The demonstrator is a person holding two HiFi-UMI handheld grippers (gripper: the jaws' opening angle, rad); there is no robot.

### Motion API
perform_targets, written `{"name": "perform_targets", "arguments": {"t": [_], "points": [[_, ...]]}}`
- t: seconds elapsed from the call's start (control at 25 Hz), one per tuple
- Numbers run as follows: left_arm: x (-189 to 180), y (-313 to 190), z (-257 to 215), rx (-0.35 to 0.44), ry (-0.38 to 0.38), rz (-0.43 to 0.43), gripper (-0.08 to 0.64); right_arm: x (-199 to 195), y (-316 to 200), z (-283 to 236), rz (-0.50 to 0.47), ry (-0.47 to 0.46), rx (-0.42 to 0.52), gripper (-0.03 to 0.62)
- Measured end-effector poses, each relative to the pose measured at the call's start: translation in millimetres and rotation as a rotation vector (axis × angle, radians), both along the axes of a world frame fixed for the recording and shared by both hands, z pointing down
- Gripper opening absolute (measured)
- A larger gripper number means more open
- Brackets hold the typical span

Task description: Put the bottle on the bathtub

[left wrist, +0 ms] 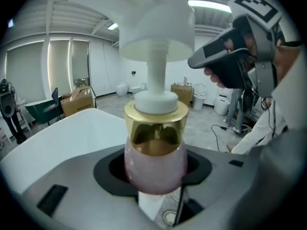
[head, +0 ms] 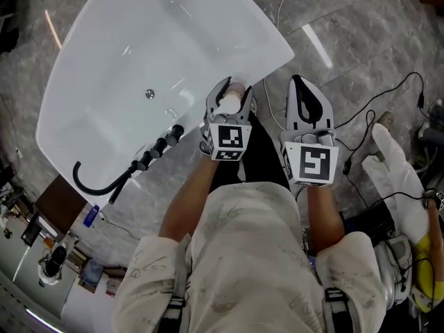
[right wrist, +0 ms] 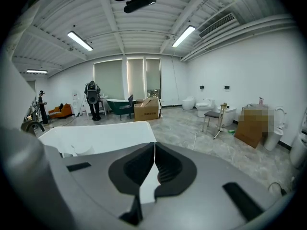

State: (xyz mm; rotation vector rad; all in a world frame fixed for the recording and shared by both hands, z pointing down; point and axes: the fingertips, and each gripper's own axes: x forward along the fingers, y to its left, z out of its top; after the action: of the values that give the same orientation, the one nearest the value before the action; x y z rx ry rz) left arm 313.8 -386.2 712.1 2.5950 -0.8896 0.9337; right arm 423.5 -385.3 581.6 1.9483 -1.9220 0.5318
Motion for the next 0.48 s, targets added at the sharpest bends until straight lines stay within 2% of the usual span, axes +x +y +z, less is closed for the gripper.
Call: {"name": "perform_targets", "arguments": {"t": [0.48], "points": [[4.8, 4.0, -0.5, 0.053, -0.017, 0.05, 0.224, -3.6, -4.7, 3.1, -0.011, -0.013, -0.009, -0.009]]}}
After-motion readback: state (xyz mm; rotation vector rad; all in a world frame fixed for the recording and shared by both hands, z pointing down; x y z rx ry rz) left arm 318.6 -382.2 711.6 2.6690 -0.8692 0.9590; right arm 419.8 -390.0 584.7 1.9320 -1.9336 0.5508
